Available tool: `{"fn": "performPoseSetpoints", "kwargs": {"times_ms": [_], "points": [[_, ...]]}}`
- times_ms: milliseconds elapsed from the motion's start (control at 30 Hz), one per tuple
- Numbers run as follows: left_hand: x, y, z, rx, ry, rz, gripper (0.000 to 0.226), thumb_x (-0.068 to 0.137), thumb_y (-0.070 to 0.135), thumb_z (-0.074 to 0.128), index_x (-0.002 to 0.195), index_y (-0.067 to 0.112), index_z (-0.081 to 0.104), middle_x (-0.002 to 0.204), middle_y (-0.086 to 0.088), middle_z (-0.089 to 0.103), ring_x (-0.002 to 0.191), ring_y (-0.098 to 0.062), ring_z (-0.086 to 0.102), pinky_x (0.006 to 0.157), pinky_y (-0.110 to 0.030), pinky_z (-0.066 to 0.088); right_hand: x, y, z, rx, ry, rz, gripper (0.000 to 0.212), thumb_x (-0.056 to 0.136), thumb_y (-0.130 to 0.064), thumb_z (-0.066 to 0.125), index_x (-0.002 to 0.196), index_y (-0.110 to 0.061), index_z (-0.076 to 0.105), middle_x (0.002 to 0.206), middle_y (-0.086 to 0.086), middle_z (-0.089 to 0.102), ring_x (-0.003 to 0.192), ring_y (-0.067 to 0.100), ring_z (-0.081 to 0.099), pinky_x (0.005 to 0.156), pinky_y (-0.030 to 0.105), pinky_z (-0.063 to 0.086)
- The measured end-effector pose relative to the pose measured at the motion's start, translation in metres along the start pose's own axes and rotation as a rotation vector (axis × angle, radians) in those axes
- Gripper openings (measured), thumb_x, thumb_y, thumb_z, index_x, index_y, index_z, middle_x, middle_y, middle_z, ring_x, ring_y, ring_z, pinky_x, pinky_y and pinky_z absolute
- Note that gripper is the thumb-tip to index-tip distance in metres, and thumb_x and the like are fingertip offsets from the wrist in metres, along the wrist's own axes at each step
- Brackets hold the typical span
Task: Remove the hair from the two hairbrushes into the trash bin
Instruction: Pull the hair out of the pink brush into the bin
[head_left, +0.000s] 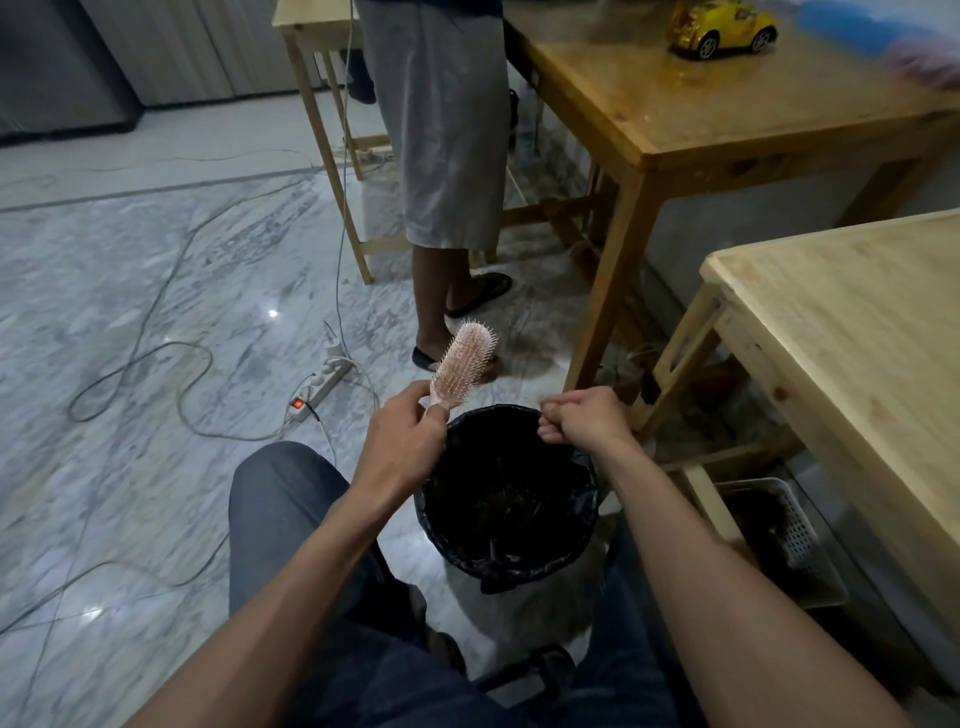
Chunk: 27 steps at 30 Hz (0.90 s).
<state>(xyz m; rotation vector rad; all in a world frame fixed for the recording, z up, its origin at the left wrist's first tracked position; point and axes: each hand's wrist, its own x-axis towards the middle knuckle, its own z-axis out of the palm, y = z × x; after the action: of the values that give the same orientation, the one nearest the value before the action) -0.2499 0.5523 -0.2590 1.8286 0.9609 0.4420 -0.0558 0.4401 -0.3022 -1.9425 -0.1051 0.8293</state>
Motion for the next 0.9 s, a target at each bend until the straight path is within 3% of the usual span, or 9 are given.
{"fn": "performPoseSetpoints", "kwargs": {"times_ms": [133,233,300,367,467,533,633,767,900], "points": [[0.005,0.004,-0.003,-0.11,0.116,0.01,0.027,0.09,0.035,0.051,0.111,0.029,0.067,0.055,0.005,0.047,0.046,-0.016,0.042,0.053,-0.043,0.037,0.011,0.028,0.003,-0.409,0.108,-0.048,0.02,0.094,-0.006,0.066,0.077,-0.002,0.077,0.076,0.014,0.076,0.056,0.021,0.075,0.059,0.036,0.066],[0.008,0.013,-0.008,-0.082,0.15,0.038,0.028,0.093,0.032,0.051,0.116,0.028,0.066,0.059,0.002,0.048,0.05,-0.02,0.043,0.054,-0.044,0.038,0.015,0.046,0.007,-0.562,0.03,-0.049,0.016,0.091,-0.005,0.063,0.083,-0.004,0.078,0.101,0.019,0.076,0.082,0.032,0.076,0.072,0.045,0.066],[0.005,0.019,-0.009,0.038,0.121,0.082,0.027,0.098,0.026,0.051,0.121,0.024,0.065,0.062,0.003,0.054,0.051,-0.019,0.048,0.053,-0.038,0.043,0.007,0.038,0.008,-0.543,-0.145,-0.052,0.031,0.09,-0.007,0.058,0.113,-0.015,0.076,0.13,0.01,0.066,0.109,0.032,0.069,0.084,0.042,0.061],[0.001,0.02,-0.006,0.149,0.093,0.108,0.026,0.099,0.019,0.051,0.122,0.023,0.064,0.066,0.001,0.059,0.053,-0.018,0.053,0.048,-0.019,0.039,-0.004,0.019,0.007,-0.455,-0.301,-0.075,0.062,0.082,-0.012,0.057,0.143,-0.027,0.058,0.141,0.004,0.055,0.12,0.028,0.062,0.084,0.035,0.055],[-0.004,0.015,0.001,0.214,0.056,0.094,0.026,0.099,0.019,0.05,0.121,0.022,0.064,0.073,-0.009,0.065,0.06,-0.023,0.058,0.047,-0.02,0.036,-0.015,-0.013,0.006,-0.149,-0.275,-0.171,0.068,0.072,-0.028,0.058,0.141,-0.03,0.059,0.145,0.005,0.057,0.126,0.024,0.057,0.105,0.042,0.047],[-0.005,0.012,0.005,0.226,0.052,0.076,0.026,0.1,0.022,0.05,0.122,0.023,0.064,0.076,-0.011,0.067,0.066,-0.026,0.063,0.051,-0.025,0.04,-0.019,-0.027,0.007,0.056,-0.3,-0.141,0.051,0.08,-0.04,0.058,0.129,-0.027,0.065,0.134,0.006,0.067,0.113,0.021,0.068,0.105,0.043,0.05],[-0.007,0.008,0.013,0.221,0.044,0.079,0.026,0.1,0.022,0.051,0.122,0.023,0.064,0.073,-0.009,0.067,0.063,-0.024,0.063,0.048,-0.021,0.04,-0.02,-0.038,0.007,0.178,-0.372,-0.131,0.042,0.093,-0.05,0.067,0.115,-0.015,0.074,0.094,-0.002,0.08,0.086,0.017,0.077,0.083,0.033,0.061],[-0.006,0.003,0.019,0.246,0.043,0.062,0.028,0.099,0.023,0.049,0.123,0.023,0.063,0.069,-0.003,0.065,0.06,-0.018,0.061,0.05,-0.029,0.039,-0.018,-0.029,0.014,0.144,-0.339,-0.165,0.024,0.088,-0.017,0.081,0.097,0.004,0.075,0.071,0.005,0.071,0.06,0.01,0.064,0.058,0.018,0.057],[0.003,-0.007,0.008,0.264,0.127,-0.016,0.026,0.098,0.021,0.047,0.118,0.017,0.063,0.072,-0.004,0.063,0.059,-0.02,0.058,0.051,-0.032,0.036,-0.013,-0.016,0.003,0.082,-0.214,-0.128,0.016,0.093,-0.01,0.074,0.089,0.005,0.074,0.066,0.005,0.065,0.056,0.009,0.057,0.053,0.015,0.053]]}}
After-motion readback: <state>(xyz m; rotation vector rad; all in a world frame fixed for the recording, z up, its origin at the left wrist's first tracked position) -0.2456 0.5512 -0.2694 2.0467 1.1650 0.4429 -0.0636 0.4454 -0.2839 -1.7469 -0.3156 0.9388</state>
